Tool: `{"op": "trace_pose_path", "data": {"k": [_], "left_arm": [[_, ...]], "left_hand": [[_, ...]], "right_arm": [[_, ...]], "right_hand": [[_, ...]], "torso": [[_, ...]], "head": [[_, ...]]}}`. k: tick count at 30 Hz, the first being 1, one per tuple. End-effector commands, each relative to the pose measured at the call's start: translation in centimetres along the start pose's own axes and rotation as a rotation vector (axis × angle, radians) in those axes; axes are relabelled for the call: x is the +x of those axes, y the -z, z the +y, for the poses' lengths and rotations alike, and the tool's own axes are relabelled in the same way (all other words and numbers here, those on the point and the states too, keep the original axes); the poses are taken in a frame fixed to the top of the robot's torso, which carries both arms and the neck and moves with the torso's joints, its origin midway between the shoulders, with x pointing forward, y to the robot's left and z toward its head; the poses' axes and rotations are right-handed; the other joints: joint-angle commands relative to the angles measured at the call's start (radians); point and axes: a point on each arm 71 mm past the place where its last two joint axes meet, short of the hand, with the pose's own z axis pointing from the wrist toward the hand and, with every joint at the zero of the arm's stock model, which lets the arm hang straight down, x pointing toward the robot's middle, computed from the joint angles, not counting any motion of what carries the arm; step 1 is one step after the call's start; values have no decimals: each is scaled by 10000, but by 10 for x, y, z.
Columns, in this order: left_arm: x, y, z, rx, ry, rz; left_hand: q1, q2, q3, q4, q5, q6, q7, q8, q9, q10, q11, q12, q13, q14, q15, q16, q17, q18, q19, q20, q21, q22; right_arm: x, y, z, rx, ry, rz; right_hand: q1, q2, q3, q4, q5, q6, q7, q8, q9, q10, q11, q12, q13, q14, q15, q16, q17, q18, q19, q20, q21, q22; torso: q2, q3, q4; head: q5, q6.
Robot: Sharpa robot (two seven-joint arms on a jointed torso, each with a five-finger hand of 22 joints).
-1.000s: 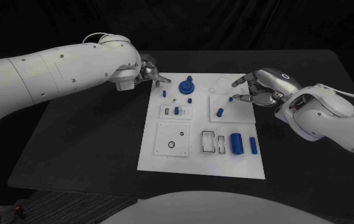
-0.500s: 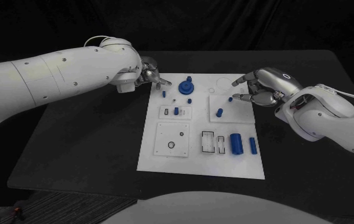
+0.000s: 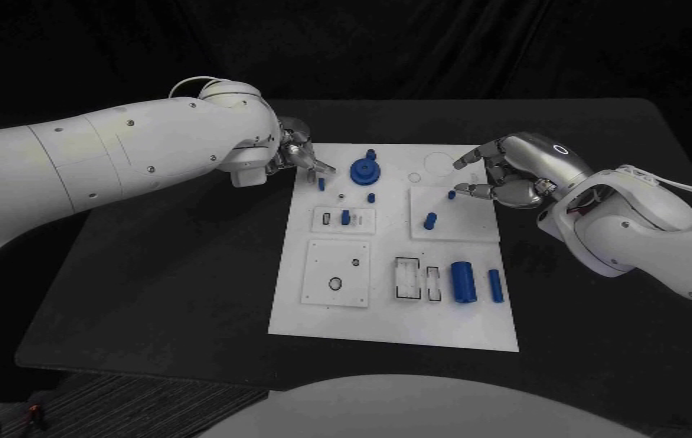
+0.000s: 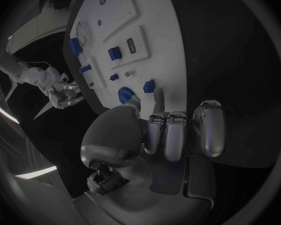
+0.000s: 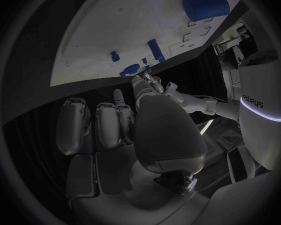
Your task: Assemble the parts on the task board
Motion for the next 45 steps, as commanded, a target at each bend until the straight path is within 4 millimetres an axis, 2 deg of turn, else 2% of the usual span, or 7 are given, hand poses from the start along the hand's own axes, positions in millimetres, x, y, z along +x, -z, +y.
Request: {"op": "trace_pose_path", "data": {"k": [1,17,25,36,38,45], "left_arm": [[3,0,-2,203,-86,175],[8,-1,-5,288,-141,309],[9,-1,-4,235,-137,350],[11,-3,-3,221,-164,462],[12,-3,-3,218,-167,479],[13,-4,-2,211,-165,526]], "left_hand": [[131,38,15,-73,55,128,-14,-55,-25,1044,-14,34,2629,1038,15,27,2635,-72,-60,-4,-68,1922],[448,117,185,-319,594,293,-74,-225,-193,1044,-72,34,2629,1038,-39,27,2635,-52,-124,-57,-168,1895],[513,133,232,-372,710,298,-80,-266,-223,1044,-78,34,2629,1038,-45,27,2635,-43,-154,-65,-210,1882],[644,152,329,-486,906,299,-89,-335,-267,1044,-87,34,2629,1038,-51,27,2635,-30,-198,-74,-270,1864],[754,156,436,-592,1260,300,-97,-394,-302,1044,-95,34,2629,1038,-60,27,2635,-24,-220,-84,-305,1856],[995,134,714,-818,1835,266,-108,-523,-369,1044,-108,34,2629,1038,-72,27,2635,-16,-249,-97,-357,1845]], "right_arm": [[0,1,0,-44,39,-161],[0,1,0,-13,45,-105],[0,1,-1,18,56,-83],[0,1,-2,39,63,-67],[0,1,-2,43,64,-62],[0,2,-2,61,66,-44]], "right_hand": [[-7,75,-8,61,31,44,10,-61,-17,105,35,-44,-509,449,87,39,8,-77,234,62,48,1908],[-1,83,0,53,63,87,5,-48,-16,100,38,-76,-539,460,85,70,40,-80,240,59,71,1915],[-1,83,0,53,63,87,5,-48,-16,100,38,-76,-539,460,85,70,40,-80,240,59,71,1915],[4,82,2,46,71,106,3,-42,-16,101,35,-82,-543,461,84,69,33,-80,240,59,72,1915],[4,82,2,46,71,106,3,-42,-16,101,35,-82,-543,461,84,69,33,-80,240,59,72,1915],[14,76,5,35,75,122,1,-38,-17,102,32,-90,-549,461,82,70,29,-81,241,58,80,1917]], "torso": [[-2,4,-2],[-12,4,-3],[-14,1,8],[-3,4,-4],[-2,6,-4],[6,3,8]], "head": [[-15,-15],[-60,-32],[-124,-32],[-111,-32],[-117,-32],[-131,-32]]}}
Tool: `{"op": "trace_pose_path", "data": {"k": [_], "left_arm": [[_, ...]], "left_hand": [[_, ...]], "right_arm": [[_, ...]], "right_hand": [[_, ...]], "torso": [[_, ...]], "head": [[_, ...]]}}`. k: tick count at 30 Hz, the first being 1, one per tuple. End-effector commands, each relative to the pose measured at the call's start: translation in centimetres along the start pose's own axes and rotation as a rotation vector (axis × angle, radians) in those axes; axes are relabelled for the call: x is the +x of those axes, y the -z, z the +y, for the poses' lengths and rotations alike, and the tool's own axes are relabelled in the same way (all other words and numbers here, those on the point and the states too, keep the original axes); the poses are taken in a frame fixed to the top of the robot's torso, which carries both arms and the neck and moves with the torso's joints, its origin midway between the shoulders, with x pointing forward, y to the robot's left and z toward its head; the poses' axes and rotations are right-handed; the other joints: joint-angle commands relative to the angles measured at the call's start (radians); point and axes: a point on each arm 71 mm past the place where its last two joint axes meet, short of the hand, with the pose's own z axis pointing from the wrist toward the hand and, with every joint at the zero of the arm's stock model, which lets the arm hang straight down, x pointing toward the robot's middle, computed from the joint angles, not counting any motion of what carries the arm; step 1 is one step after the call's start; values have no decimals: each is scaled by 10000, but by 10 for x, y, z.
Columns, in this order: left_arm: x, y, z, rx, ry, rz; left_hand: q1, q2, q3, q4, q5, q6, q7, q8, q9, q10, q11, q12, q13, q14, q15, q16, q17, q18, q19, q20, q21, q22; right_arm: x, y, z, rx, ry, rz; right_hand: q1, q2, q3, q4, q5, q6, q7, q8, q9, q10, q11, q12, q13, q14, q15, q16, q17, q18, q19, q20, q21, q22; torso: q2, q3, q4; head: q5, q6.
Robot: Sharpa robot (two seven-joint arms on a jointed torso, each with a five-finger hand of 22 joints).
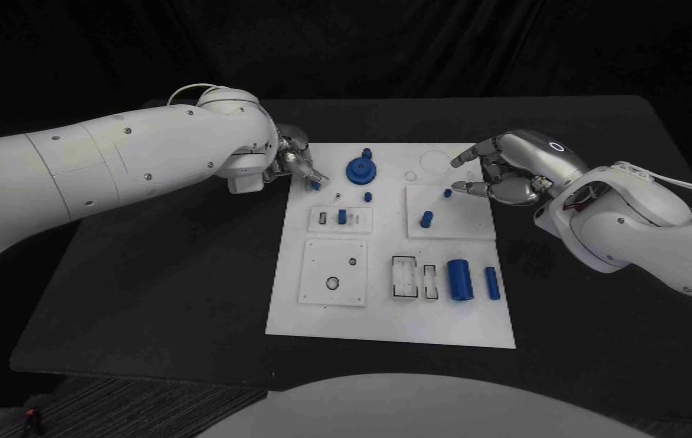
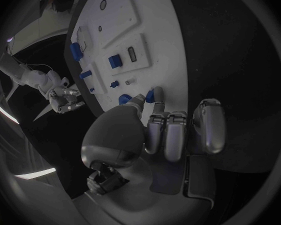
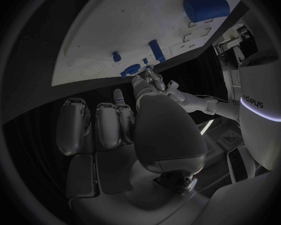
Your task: Assemble the parts on the task board
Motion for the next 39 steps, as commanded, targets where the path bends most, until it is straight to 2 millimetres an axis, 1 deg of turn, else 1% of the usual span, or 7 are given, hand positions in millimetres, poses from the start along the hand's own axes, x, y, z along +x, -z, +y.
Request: {"op": "trace_pose_path", "data": {"k": [1,5,13,15,18,23,39], "left_arm": [[2,-1,-2,174,-58,158],[3,-1,-1,174,-34,141],[3,0,1,201,6,106],[3,0,1,206,16,96],[3,0,2,213,33,82],[3,2,4,223,85,21],[21,25,3,-31,381,-412]], "left_hand": [[111,7,64,-81,157,32,-19,-54,-20,1057,-53,34,2627,1039,-71,27,2635,-16,-68,14,-49,1838],[218,-31,231,-182,518,28,-18,-116,-53,1057,-54,34,2627,1039,-73,27,2635,-12,-81,10,-74,1833],[417,-336,1055,-513,2191,60,-38,-171,-8,1057,-80,34,2627,1039,-95,27,2635,-9,-88,-15,-101,1832],[505,-403,1510,-632,2022,39,-34,-177,26,1057,-80,34,2627,1039,-103,27,2635,-7,-90,-25,-106,1831],[340,-807,2591,-796,2354,14,-16,-144,153,1057,-65,34,2627,1039,-79,27,2635,-11,-95,-8,-118,1830],[50,-1086,3530,-936,2582,49,19,-51,325,1057,-55,34,2627,1039,-80,27,2635,-9,-93,-3,-116,1831],[-289,-1263,4098,-1048,2607,187,-24,119,523,1057,-94,34,2627,1039,-114,27,2635,-28,-9,-26,-27,1858]], "right_arm": [[0,1,-1,26,39,-35],[0,1,-1,46,41,-24],[1,1,-2,95,49,25],[1,1,-2,100,50,36],[1,1,-2,115,52,54],[1,1,-2,143,54,82],[0,4,-5,265,57,101]], "right_hand": [[36,102,5,35,39,51,1,-38,-10,102,32,-28,-549,461,82,37,0,-81,241,58,43,1921],[39,103,7,32,41,55,0,-38,-11,99,31,-38,-560,462,82,39,1,-82,243,58,48,1923],[48,108,13,26,47,62,-1,-37,-12,96,30,-51,-572,464,81,46,8,-83,243,57,51,1923],[58,114,20,19,54,65,-1,-37,-13,96,30,-53,-572,462,80,37,-6,-82,242,57,49,1923],[58,114,20,19,54,65,-1,-37,-13,96,30,-53,-572,462,80,37,-6,-82,242,57,49,1923],[58,114,20,19,54,65,-1,-37,-13,96,30,-53,-572,462,80,37,-6,-82,242,57,49,1923],[94,149,54,-3,92,76,0,-45,-23,87,31,-89,-606,460,79,36,-20,-81,239,55,47,1921]], "torso": [[4,-3,8],[2,-3,7],[1,-1,13],[1,-3,15],[-1,-3,14],[0,-5,8],[-14,7,1]], "head": [[-2,0],[7,0],[25,0],[25,0],[31,0],[39,0],[74,0]]}}
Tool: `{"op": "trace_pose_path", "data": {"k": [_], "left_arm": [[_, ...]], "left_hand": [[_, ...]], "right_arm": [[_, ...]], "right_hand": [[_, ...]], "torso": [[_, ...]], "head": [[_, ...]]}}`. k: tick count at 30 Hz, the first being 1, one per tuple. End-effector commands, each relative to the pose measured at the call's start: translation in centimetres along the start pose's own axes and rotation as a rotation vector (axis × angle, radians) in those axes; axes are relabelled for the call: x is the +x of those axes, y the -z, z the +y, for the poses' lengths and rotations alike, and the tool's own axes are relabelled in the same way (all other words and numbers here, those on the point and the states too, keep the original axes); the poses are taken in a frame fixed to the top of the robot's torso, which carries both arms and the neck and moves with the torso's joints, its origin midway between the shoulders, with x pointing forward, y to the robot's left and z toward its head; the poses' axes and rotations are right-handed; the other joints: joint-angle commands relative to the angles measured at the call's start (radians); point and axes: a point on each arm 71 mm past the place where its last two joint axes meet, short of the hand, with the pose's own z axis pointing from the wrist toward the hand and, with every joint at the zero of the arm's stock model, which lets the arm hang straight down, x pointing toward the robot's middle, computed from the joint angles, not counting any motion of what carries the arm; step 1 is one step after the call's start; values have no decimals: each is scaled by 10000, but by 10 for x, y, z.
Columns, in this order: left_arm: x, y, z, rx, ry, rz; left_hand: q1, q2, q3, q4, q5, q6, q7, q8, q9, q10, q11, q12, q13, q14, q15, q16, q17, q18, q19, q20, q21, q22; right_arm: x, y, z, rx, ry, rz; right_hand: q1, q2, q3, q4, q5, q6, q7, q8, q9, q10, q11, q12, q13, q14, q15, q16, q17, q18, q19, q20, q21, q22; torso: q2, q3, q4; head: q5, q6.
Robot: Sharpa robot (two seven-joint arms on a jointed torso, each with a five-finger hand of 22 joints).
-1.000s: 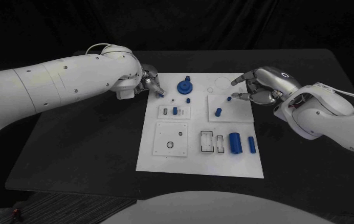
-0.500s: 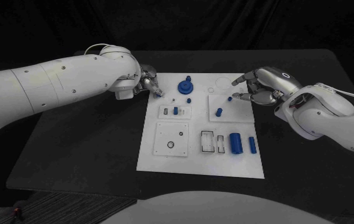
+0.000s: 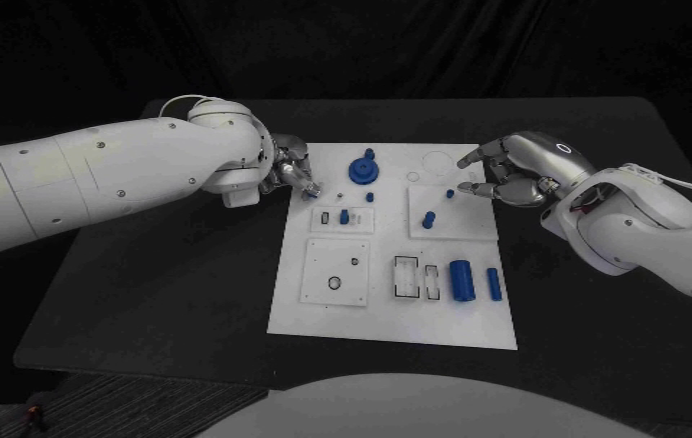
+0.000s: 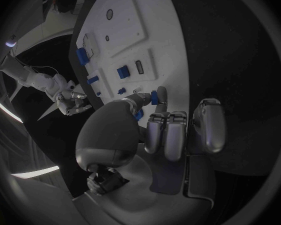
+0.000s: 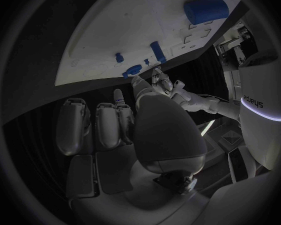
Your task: Assemble the parts on the task board
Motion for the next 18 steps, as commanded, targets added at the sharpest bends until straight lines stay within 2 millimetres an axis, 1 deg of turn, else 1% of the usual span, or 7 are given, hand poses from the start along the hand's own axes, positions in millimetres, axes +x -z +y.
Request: {"op": "trace_pose_path", "data": {"k": [1,4,6,7,8,15,18], "left_arm": [[3,6,-1,-418,244,-382],[8,11,-2,-498,293,-422],[10,15,-2,-516,326,-448],[12,16,-2,-521,350,-467],[13,18,-2,-519,374,-487],[18,24,-2,-430,355,-387],[19,25,-3,-341,342,-363]], "left_hand": [[-106,9,407,-353,-15,121,-62,67,25,1043,-84,35,2629,1073,-80,26,2635,-26,27,6,33,1860],[-146,6,447,-360,-37,131,-69,82,43,1043,-93,35,2629,1073,-91,26,2635,-29,43,-2,47,1864],[-289,40,511,-316,-173,162,-83,116,80,1043,-110,35,2629,1073,-110,26,2635,-33,69,-21,63,1868],[-311,47,522,-311,-192,166,-86,121,86,1043,-112,35,2629,1073,-113,26,2635,-35,78,-24,72,1870],[-311,47,522,-311,-192,166,-86,121,86,1043,-112,35,2629,1073,-113,26,2635,-35,78,-24,72,1870],[-362,73,554,-298,-227,194,-99,141,103,1043,-124,35,2629,1073,-124,26,2635,-42,108,-34,101,1880],[-372,81,569,-303,-241,199,-105,146,109,1043,-128,35,2629,1073,-129,26,2635,-40,105,-38,93,1877]], "right_arm": [[1,1,-1,137,23,48],[1,1,-1,143,23,43],[1,2,-1,148,25,41],[1,2,-1,151,27,40],[1,2,-2,157,29,42],[2,3,-2,174,24,68],[3,4,-3,177,6,100]], "right_hand": [[49,107,54,-3,48,77,0,-44,-15,88,30,-65,-606,460,79,36,-17,-81,239,56,48,1916],[58,113,61,-9,66,79,1,-47,-18,88,30,-70,-609,461,78,42,-11,-79,237,55,43,1915],[66,116,68,-16,86,81,2,-50,-21,88,31,-74,-613,461,79,43,-13,-81,240,55,53,1917],[66,116,68,-16,86,81,2,-50,-21,88,31,-74,-613,461,79,43,-13,-81,240,55,53,1917],[73,119,75,-22,107,84,2,-52,-24,90,32,-75,-612,460,79,44,-14,-82,240,55,54,1917],[76,123,81,-26,138,86,4,-56,-28,89,33,-83,-619,459,80,41,-22,-80,237,55,48,1915],[76,123,81,-26,138,86,4,-56,-28,89,33,-83,-619,459,80,41,-22,-80,237,55,48,1915]], "torso": [[5,0,3],[5,-3,-5],[6,-7,-6],[4,-10,-7],[2,-12,-3],[0,-3,2],[11,-17,8]], "head": [[-2,-1],[-12,-1],[-3,-1],[2,-1],[-22,-1],[47,-1],[41,-1]]}}
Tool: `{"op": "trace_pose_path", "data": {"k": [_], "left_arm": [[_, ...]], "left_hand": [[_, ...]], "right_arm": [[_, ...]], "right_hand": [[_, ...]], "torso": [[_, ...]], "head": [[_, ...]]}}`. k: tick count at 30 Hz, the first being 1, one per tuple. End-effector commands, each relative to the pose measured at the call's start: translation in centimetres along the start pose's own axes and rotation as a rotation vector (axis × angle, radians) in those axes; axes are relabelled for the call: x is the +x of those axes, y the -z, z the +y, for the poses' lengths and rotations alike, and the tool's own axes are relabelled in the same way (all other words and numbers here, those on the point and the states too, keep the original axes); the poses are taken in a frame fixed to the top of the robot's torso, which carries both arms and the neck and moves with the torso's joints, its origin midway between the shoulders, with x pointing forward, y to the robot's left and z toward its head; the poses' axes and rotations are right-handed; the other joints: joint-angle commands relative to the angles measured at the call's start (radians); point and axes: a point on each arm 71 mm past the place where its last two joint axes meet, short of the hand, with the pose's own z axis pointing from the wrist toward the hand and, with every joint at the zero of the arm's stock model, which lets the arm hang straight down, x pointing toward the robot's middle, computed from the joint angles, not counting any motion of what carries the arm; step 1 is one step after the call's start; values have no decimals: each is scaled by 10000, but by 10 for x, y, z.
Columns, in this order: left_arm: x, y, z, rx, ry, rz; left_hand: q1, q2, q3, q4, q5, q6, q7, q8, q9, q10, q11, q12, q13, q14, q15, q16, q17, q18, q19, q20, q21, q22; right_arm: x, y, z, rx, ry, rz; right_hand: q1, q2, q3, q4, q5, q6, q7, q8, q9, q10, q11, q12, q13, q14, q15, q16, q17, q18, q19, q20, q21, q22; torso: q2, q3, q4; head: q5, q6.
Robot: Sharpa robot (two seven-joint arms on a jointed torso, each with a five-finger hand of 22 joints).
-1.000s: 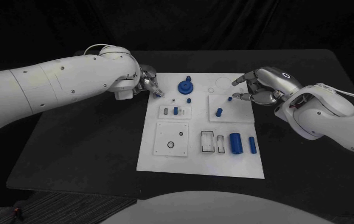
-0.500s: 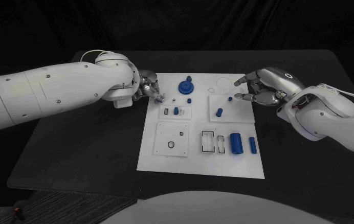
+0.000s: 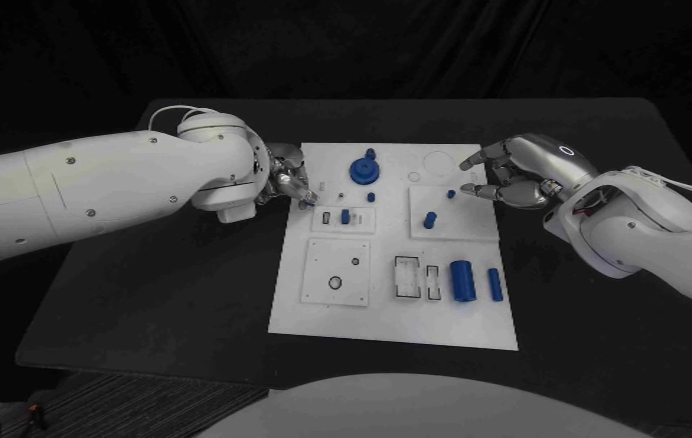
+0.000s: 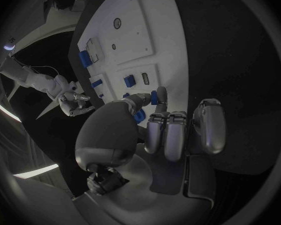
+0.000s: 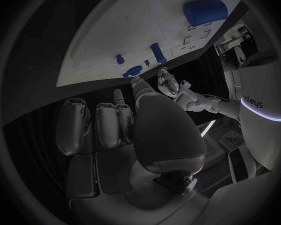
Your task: Assemble the parts on the task board
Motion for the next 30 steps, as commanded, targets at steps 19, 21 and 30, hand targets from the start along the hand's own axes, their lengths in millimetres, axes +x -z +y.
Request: {"op": "trace_pose_path", "data": {"k": [19,21,30], "left_arm": [[17,-3,-10,331,2,281],[20,-4,-10,347,-6,337],[26,-7,-14,466,-59,528]], "left_hand": [[-141,25,258,-183,-190,137,-115,42,37,1039,-63,36,2629,1038,-105,27,2635,-31,51,-14,17,1865],[-155,31,259,-177,-207,143,-116,47,41,1039,-64,36,2629,1038,-105,27,2635,-32,53,-15,18,1866],[-186,43,259,-164,-238,149,-117,53,48,1039,-64,36,2629,1038,-106,27,2635,-29,47,-17,7,1862]], "right_arm": [[4,3,-2,140,0,98],[4,3,-2,138,0,100],[4,3,-2,142,-3,117]], "right_hand": [[-6,61,50,12,76,91,7,-57,-14,92,35,-45,-763,460,80,48,-2,-82,238,55,54,1919],[-6,61,50,12,76,91,7,-57,-14,92,35,-45,-763,460,80,48,-2,-82,238,55,54,1919],[-37,67,45,30,81,106,8,-60,-20,96,40,-54,-771,456,84,35,-30,-82,236,57,52,1918]], "torso": [[18,6,6],[18,3,7],[18,1,4]], "head": [[23,-1],[13,-1],[40,-1]]}}
